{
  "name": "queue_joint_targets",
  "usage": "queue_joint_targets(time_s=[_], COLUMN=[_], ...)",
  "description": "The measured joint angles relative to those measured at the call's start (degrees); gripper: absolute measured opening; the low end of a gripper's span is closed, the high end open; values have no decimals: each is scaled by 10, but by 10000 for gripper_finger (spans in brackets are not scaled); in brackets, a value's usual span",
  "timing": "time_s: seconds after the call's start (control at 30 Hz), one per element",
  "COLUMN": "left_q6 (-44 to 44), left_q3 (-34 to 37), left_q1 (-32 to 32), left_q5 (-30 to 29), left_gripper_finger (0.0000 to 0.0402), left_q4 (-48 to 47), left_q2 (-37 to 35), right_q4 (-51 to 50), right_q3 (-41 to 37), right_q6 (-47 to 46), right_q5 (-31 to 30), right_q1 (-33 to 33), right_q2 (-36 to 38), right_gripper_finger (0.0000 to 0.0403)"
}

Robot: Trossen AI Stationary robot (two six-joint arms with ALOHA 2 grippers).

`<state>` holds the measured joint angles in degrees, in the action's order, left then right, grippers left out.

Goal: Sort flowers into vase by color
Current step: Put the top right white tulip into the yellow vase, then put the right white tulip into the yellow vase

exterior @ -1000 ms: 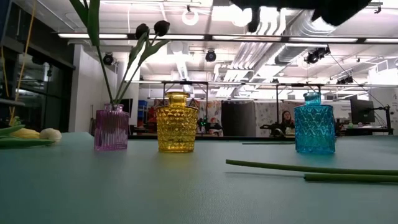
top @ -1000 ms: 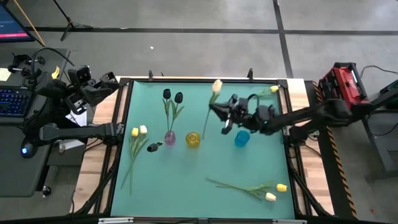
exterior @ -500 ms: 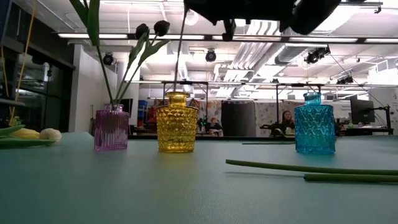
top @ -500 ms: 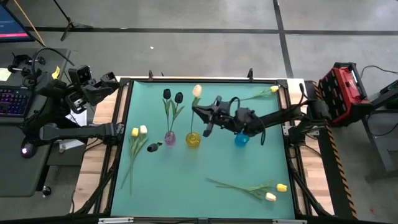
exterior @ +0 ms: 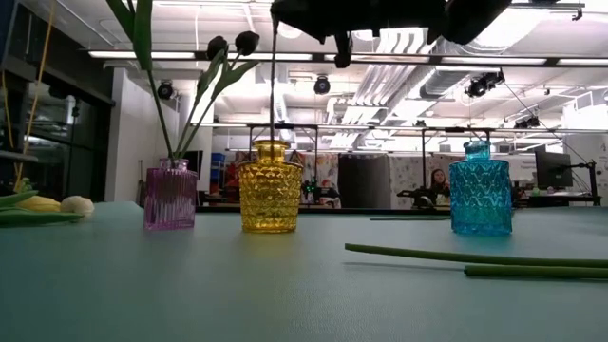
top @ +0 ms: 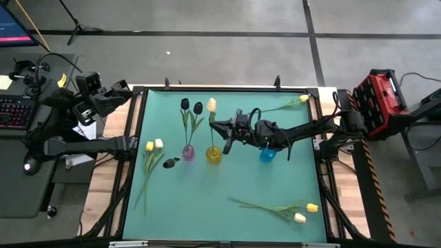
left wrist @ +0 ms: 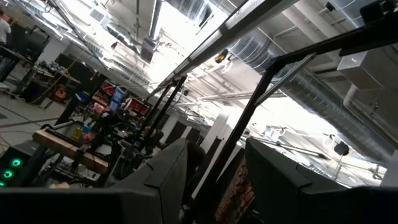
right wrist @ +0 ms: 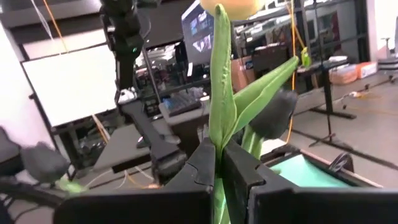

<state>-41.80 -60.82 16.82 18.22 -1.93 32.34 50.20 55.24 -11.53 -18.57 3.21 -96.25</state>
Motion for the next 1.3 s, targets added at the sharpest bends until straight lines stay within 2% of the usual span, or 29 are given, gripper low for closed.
queue_joint_targets(time_s=[0.1, 0.17, 0.4, 0.53, 0.63, 0.83, 1.03, 1.13, 1.3], left_q6=[0, 0, -1, 0, 0, 0, 0, 0, 0], left_q3=[0, 0, 0, 0, 0, 0, 0, 0, 0], left_q1=[0, 0, 0, 0, 0, 0, 0, 0, 0], left_q5=[0, 0, 0, 0, 0, 0, 0, 0, 0], left_gripper_finger=[151, 151, 151, 151, 151, 151, 151, 151, 151], left_q4=[0, 0, 0, 0, 0, 0, 0, 0, 0], left_q2=[0, 0, 0, 0, 0, 0, 0, 0, 0], right_q4=[-19, -55, -236, -348, -445, -628, -772, -820, -832], right_q3=[0, 0, 0, 0, 0, 0, 0, 0, 0], right_q6=[-20, -55, -85, -92, -108, -183, -323, -419, -534], right_q5=[0, 1, 10, 73, 106, 152, 249, 295, 306], right_q1=[3, 3, 5, 5, 6, 14, 42, 78, 175], right_q2=[3, 12, 83, 140, 184, 263, 294, 287, 254], right_gripper_finger=[17, 43, 194, 277, 316, 336, 336, 336, 336])
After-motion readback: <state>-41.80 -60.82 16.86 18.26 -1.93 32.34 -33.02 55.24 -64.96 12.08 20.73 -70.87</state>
